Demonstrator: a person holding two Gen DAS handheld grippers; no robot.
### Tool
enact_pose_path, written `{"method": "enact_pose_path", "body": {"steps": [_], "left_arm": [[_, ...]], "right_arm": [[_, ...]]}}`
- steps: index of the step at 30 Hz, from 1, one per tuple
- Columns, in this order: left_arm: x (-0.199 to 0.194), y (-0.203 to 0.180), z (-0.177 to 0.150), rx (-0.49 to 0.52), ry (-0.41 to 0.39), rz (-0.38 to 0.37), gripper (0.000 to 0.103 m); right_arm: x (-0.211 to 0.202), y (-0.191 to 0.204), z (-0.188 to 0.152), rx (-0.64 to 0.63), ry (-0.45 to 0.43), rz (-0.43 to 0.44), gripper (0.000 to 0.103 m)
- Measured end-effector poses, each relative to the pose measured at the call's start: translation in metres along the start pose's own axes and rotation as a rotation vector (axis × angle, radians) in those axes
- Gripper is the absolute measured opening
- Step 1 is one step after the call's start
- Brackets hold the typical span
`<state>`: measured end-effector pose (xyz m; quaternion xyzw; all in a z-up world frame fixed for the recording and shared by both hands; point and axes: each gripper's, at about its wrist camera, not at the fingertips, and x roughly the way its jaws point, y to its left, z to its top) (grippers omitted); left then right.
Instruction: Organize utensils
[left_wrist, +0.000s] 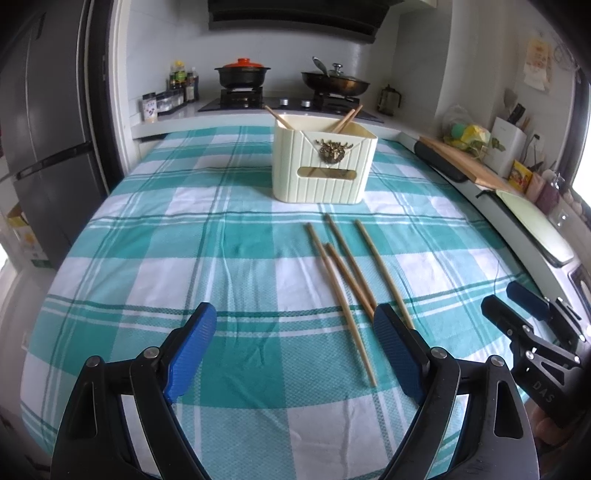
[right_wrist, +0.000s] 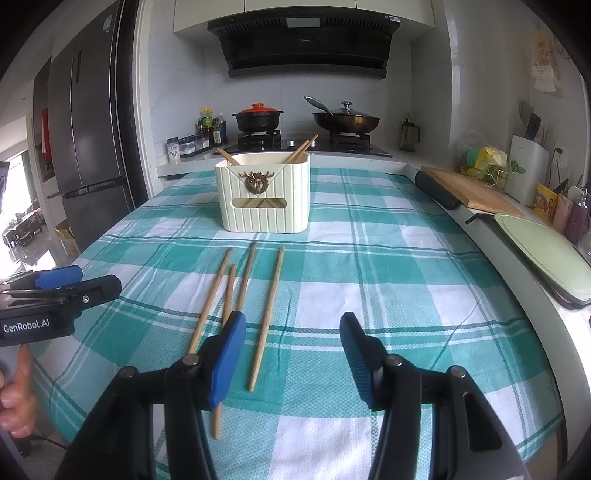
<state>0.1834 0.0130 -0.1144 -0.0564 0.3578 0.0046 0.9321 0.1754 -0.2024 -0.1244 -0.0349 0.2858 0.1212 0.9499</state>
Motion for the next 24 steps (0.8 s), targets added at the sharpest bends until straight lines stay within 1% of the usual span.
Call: {"method": "enact_pose_path", "body": {"steps": [14, 24], "left_arm": [[0.002, 0.008, -0.002, -0.02, 0.004, 0.01, 0.088], [0.004, 0.007, -0.003, -0.017, 0.009, 0.013, 0.088]], "right_arm": [[0.006, 0.009, -0.004, -0.026, 0.022, 0.008, 0.054], [0.006, 0.01, -0.007, -0.03, 0.028, 0.007, 0.054]]}}
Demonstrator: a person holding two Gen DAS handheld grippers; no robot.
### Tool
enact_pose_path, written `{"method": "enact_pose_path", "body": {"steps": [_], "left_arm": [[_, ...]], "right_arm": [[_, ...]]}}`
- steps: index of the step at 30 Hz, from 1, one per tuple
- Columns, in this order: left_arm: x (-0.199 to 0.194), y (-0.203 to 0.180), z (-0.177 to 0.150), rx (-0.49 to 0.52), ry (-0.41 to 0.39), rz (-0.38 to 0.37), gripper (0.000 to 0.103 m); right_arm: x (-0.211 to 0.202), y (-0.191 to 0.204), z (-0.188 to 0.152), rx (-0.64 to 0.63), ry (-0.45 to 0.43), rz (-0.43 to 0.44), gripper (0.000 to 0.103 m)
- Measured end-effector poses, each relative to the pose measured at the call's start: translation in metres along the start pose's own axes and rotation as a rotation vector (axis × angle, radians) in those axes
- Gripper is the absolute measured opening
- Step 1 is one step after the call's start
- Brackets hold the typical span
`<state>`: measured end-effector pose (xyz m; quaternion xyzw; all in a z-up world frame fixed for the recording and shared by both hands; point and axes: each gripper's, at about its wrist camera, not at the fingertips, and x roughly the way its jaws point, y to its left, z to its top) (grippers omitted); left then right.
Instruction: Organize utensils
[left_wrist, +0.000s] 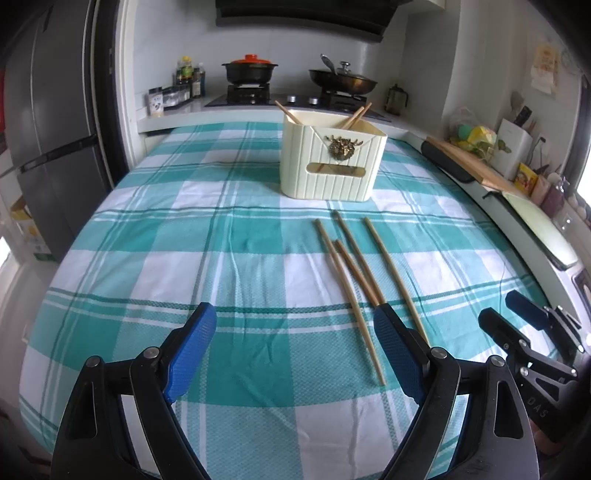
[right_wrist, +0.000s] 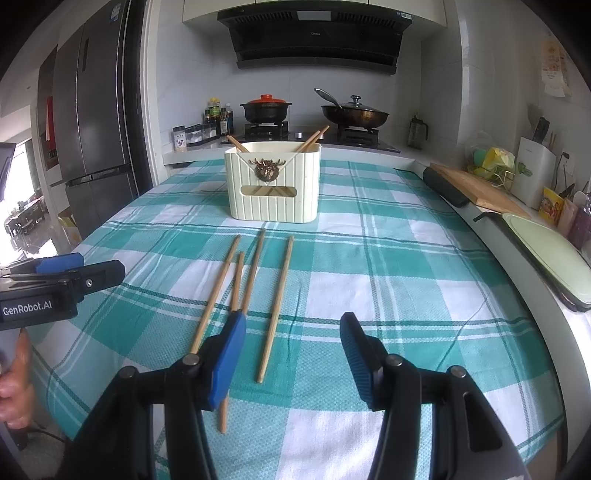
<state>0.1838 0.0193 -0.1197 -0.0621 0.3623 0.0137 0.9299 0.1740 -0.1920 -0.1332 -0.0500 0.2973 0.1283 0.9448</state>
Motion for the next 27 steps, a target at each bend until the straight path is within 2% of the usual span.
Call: {"method": "enact_pose_path", "body": {"steps": [27], "left_arm": [[0.017, 0.006, -0.006, -0.015, 0.047, 0.022, 0.089]], "right_arm": [[0.015, 0.002, -0.007, 0.003, 0.043, 0.01, 0.054]]}}
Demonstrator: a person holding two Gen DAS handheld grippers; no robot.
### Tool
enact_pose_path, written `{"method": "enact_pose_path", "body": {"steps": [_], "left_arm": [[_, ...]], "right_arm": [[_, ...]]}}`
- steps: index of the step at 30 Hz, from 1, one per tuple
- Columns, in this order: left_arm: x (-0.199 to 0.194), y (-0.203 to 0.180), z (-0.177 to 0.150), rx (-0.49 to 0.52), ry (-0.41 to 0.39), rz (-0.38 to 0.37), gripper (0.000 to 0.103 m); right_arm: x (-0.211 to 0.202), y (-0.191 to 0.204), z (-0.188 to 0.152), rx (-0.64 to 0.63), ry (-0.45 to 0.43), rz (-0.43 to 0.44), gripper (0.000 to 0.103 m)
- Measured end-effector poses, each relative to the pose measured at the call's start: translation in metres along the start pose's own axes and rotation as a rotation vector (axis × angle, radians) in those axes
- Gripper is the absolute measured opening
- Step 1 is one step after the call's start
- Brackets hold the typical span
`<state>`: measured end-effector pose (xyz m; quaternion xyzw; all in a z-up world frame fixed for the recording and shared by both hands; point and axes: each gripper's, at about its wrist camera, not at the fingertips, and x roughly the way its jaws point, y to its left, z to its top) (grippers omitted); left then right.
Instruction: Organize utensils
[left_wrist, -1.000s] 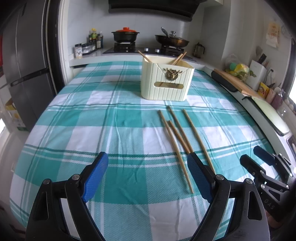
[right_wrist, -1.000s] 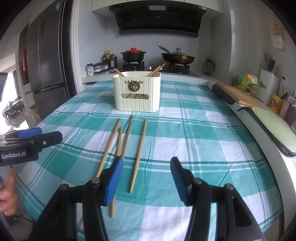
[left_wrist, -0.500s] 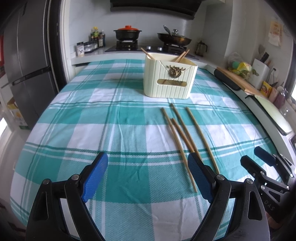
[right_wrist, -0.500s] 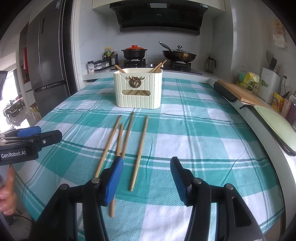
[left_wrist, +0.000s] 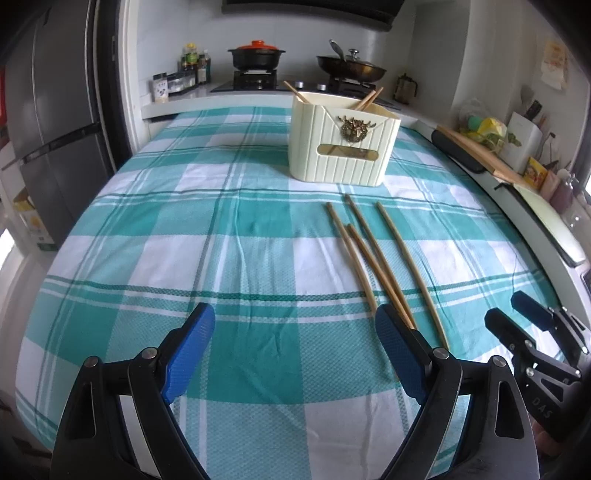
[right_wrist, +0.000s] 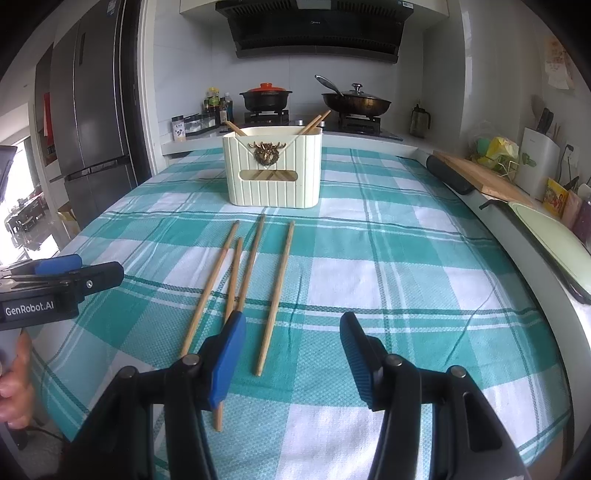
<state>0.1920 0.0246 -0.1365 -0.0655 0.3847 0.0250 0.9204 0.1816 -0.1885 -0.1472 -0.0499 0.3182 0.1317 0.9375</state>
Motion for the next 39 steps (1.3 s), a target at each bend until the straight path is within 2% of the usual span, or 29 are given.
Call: {"method": "enact_pose_path", "body": {"steps": [6, 17, 23, 30, 33, 35, 37, 38, 39], "left_arm": [[0.004, 0.001, 0.0, -0.002, 0.007, 0.004, 0.09], [0.036, 0.008, 0.019, -0.032, 0.096, -0.055, 0.09], [0.064, -0.021, 0.034, 0.048, 0.13, -0.078, 0.09], [0.104, -0.048, 0.037, 0.146, 0.159, -0.008, 0.088], [0.114, -0.048, 0.037, 0.15, 0.18, -0.006, 0.081], [0.118, -0.045, 0.036, 0.127, 0.203, -0.036, 0.067], [0.119, -0.046, 0.036, 0.118, 0.199, -0.061, 0.06], [0.118, -0.048, 0.036, 0.124, 0.193, -0.069, 0.049], [0.119, -0.051, 0.036, 0.132, 0.189, -0.081, 0.042]], "right_arm": [[0.001, 0.0, -0.001, 0.002, 0.002, 0.003, 0.054], [0.004, -0.017, -0.005, 0.061, 0.008, -0.002, 0.054], [0.0, -0.018, -0.005, 0.061, -0.001, 0.001, 0.054], [-0.001, -0.026, -0.003, 0.064, 0.005, -0.003, 0.054], [0.012, -0.03, 0.01, 0.056, 0.03, 0.052, 0.054], [0.029, -0.032, 0.021, 0.044, 0.064, 0.087, 0.054], [0.051, -0.032, 0.029, 0.041, 0.11, 0.115, 0.054], [0.063, -0.031, 0.032, 0.043, 0.134, 0.136, 0.054], [0.076, -0.029, 0.035, 0.042, 0.16, 0.145, 0.054]]}}
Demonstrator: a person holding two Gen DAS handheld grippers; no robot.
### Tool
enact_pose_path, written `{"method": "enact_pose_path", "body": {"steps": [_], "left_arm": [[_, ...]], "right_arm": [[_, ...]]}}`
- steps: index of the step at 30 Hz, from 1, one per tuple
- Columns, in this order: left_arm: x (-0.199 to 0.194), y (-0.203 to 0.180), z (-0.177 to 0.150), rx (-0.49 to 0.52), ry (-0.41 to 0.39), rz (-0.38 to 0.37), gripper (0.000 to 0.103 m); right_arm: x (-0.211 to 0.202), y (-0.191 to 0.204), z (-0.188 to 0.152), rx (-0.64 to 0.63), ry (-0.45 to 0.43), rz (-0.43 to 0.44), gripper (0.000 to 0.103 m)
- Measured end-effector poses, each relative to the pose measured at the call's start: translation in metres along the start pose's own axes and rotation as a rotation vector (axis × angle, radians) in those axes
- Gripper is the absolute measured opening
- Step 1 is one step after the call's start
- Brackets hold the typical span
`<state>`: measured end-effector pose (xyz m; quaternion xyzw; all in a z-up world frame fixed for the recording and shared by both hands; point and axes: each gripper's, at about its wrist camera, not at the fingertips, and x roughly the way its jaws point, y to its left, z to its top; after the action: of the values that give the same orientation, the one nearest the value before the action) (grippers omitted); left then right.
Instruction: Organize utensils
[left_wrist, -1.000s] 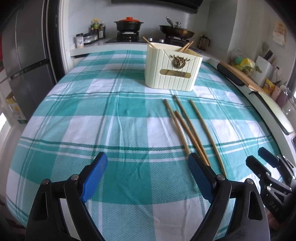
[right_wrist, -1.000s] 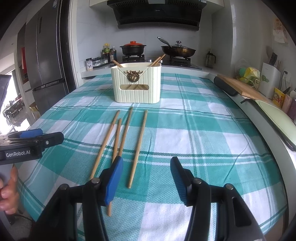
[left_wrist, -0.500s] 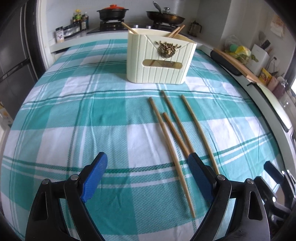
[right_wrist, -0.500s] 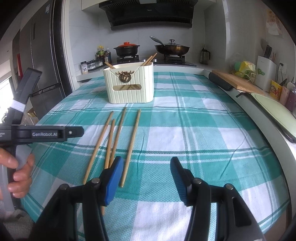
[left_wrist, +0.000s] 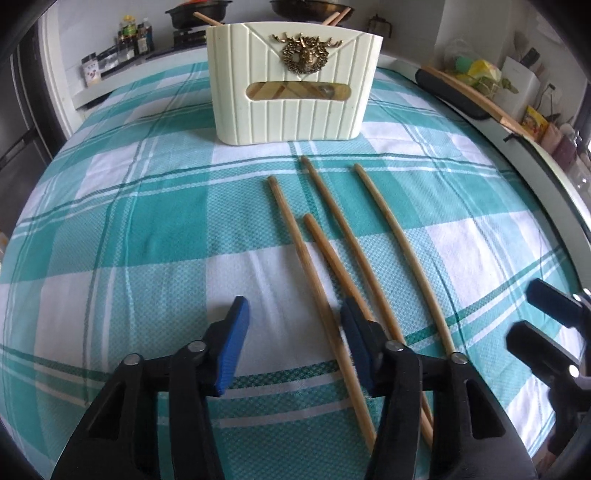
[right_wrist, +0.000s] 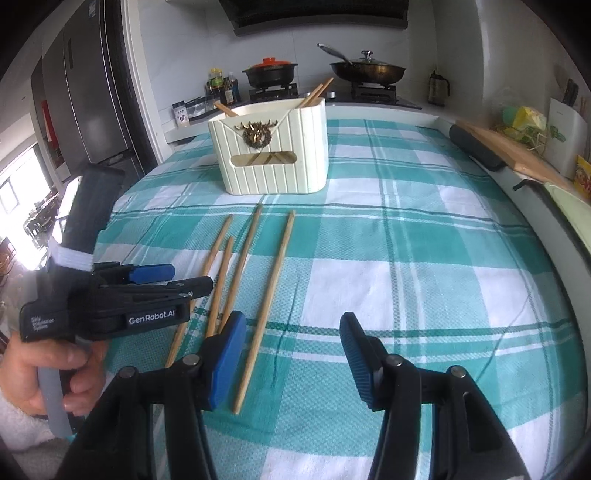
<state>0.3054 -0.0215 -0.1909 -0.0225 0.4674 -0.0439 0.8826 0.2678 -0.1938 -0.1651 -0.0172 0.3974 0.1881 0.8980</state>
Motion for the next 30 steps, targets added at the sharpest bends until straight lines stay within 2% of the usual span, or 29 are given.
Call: {"method": "enact_pose_path", "body": {"steps": [2, 3, 4, 5, 7, 9, 11, 18, 20, 21, 22, 23, 24, 25, 26, 30], "left_arm": [[0.0, -0.005, 0.0, 0.021, -0.013, -0.003, 0.01], [0.0, -0.007, 0.001, 0.026, -0.016, 0.007, 0.009], [-0.001, -0.006, 0.0, 0.024, -0.019, 0.017, 0.005], [-0.002, -0.004, -0.001, 0.019, -0.02, 0.023, 0.005], [-0.003, 0.004, -0.002, 0.006, -0.021, 0.044, 0.005], [-0.006, 0.016, -0.005, -0.018, -0.021, 0.071, 0.005], [-0.01, 0.033, -0.009, -0.058, -0.022, 0.103, 0.005], [-0.026, 0.093, -0.025, -0.222, -0.034, 0.201, 0.005], [-0.029, 0.102, -0.028, -0.248, -0.035, 0.196, 0.006], [-0.031, 0.104, -0.029, -0.251, -0.035, 0.181, 0.008], [-0.032, 0.106, -0.03, -0.255, -0.032, 0.156, 0.018], [-0.035, 0.108, -0.031, -0.257, -0.032, 0.13, 0.04], [-0.039, 0.11, -0.032, -0.255, -0.038, 0.11, 0.051], [-0.045, 0.111, -0.034, -0.25, -0.051, 0.097, 0.065], [-0.051, 0.114, -0.035, -0.237, -0.063, 0.084, 0.067], [-0.066, 0.123, -0.036, -0.173, -0.05, 0.07, 0.067]], "right_arm": [[0.02, 0.003, 0.006, 0.007, 0.043, 0.02, 0.054], [0.028, 0.005, 0.009, 0.008, 0.056, 0.028, 0.052], [0.036, 0.007, 0.011, 0.002, 0.071, 0.031, 0.045], [0.043, 0.011, 0.012, -0.009, 0.085, 0.031, 0.036], [0.055, 0.018, 0.012, -0.043, 0.108, 0.019, 0.029], [0.057, 0.024, 0.012, -0.089, 0.089, -0.036, 0.02], [0.053, 0.02, 0.012, -0.067, 0.086, -0.066, 0.008], [0.02, -0.021, -0.015, 0.005, 0.073, -0.275, 0.007], [0.008, -0.026, -0.025, -0.009, 0.066, -0.293, 0.008], [0.002, -0.028, -0.028, -0.006, 0.057, -0.28, 0.008], [-0.004, -0.03, -0.03, -0.003, 0.051, -0.27, 0.01], [-0.011, -0.031, -0.031, -0.002, 0.041, -0.258, 0.017], [-0.017, -0.032, -0.031, 0.003, 0.028, -0.243, 0.024], [-0.025, -0.035, -0.031, 0.014, 0.012, -0.229, 0.043], [-0.03, -0.037, -0.028, 0.028, -0.004, -0.219, 0.051], [-0.037, -0.045, -0.021, 0.048, 0.027, -0.144, 0.051]]}}
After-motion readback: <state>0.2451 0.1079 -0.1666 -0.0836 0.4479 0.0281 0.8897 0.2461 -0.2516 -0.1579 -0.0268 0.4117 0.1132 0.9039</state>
